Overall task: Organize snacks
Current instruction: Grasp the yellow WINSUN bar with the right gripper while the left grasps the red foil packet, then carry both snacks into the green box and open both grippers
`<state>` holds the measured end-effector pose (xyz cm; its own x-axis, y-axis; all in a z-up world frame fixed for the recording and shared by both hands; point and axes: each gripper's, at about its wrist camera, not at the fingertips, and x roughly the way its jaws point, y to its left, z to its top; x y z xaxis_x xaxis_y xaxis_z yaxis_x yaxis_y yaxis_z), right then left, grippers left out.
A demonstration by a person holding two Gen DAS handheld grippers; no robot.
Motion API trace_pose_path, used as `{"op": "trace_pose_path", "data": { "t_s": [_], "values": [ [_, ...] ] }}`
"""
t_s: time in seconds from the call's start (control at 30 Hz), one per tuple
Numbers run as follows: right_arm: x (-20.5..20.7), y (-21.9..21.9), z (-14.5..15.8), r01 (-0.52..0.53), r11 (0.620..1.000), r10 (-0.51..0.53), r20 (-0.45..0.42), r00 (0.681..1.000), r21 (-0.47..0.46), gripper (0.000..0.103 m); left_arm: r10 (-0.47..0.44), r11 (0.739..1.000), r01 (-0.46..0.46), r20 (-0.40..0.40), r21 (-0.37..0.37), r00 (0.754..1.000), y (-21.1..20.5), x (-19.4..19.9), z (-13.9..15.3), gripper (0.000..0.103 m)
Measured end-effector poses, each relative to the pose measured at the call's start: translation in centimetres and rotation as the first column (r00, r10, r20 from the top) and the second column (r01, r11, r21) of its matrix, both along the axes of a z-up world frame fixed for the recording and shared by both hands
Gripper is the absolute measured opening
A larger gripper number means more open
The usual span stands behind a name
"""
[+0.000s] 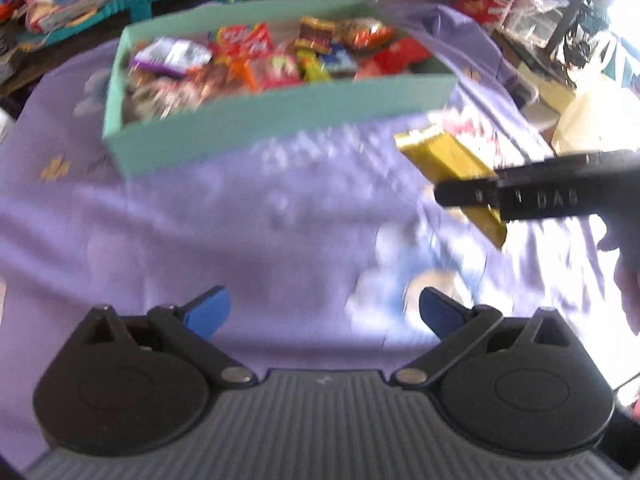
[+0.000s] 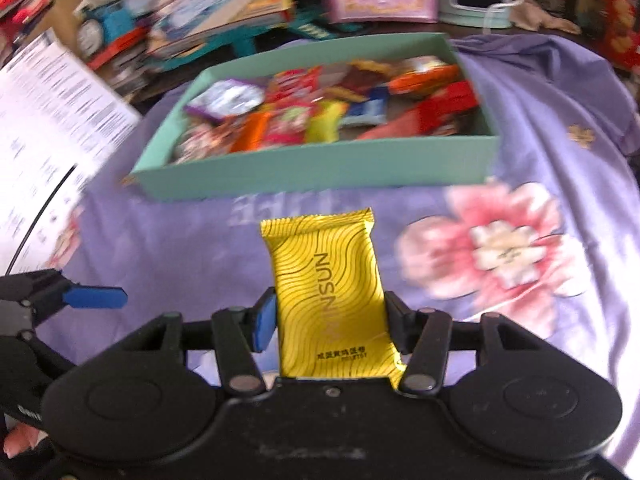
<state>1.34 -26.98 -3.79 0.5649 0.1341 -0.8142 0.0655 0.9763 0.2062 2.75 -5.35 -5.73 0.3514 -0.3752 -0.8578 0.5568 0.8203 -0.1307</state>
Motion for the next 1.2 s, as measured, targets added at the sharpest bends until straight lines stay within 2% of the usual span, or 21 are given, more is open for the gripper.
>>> {"op": "trace_pose_path", "data": {
  "t_s": [0.17, 0.43, 0.57, 0.6, 0.67, 0.7, 0.73, 0.83, 1.03, 1.2],
  "values": [
    [-0.1, 2.9, 0.1, -0.043, 0.999, 0.043, 0.006, 0.999, 0.015, 0.054, -0.015, 1.000, 0.015, -0.038, -0.007, 0.999, 2.9, -2.3, -0.5, 0.103],
    [-0.3, 4.6, 0.1, -0.084, 0.996, 0.084, 0.009, 0.996, 0.016, 0.054, 0.001, 0.999, 0.001, -0.057, 0.034, 0.998, 5.2, -5.1, -1.4, 0.103],
    [-0.9, 5.2, -0.2, -0.094, 0.995, 0.094, 0.005, 0.996, 0.016, 0.054, 0.018, 0.999, -0.014, -0.121, 0.030, 0.993, 5.2, -5.1, -3.0, 0.103],
    [-0.9, 5.2, -0.3, -0.094, 0.995, 0.094, 0.004, 0.996, 0.016, 0.054, 0.021, 0.999, -0.018, -0.113, 0.032, 0.993, 4.9, -5.2, -3.3, 0.099],
    [-1.0, 5.1, -0.4, -0.091, 0.996, 0.091, 0.001, 0.996, 0.018, 0.054, 0.021, 0.997, -0.018, -0.047, 0.071, 0.999, 4.2, -5.7, -3.3, 0.087],
    [-1.0, 4.9, -0.4, -0.087, 0.996, 0.087, 0.001, 0.996, 0.019, 0.054, 0.007, 0.996, -0.007, -0.003, 0.093, 1.000, 3.8, -6.1, -3.0, 0.060],
    [-1.1, 4.7, -0.4, -0.083, 0.996, 0.083, 0.000, 0.997, 0.019, 0.054, 0.002, 0.995, -0.003, 0.019, 0.096, 1.000, 3.6, -6.1, -2.8, 0.044],
    [-1.2, 4.1, -0.5, -0.068, 0.998, 0.068, -0.002, 0.998, 0.020, 0.054, 0.006, 1.000, -0.005, -0.032, 0.027, 0.999, 3.7, -5.2, -2.2, 0.024],
    [-1.4, 3.7, -0.9, -0.048, 0.998, 0.048, -0.007, 0.999, 0.027, 0.054, -0.013, 0.999, 0.012, 0.030, 0.037, 0.999, 2.0, -5.7, -2.0, 0.017],
    [-1.6, 3.1, -0.6, -0.016, 0.999, 0.015, 0.012, 1.000, 0.029, 0.054, 0.016, 0.998, -0.021, 0.095, 0.052, 0.995, 0.7, -4.3, -1.4, 0.014]
  ]
}}
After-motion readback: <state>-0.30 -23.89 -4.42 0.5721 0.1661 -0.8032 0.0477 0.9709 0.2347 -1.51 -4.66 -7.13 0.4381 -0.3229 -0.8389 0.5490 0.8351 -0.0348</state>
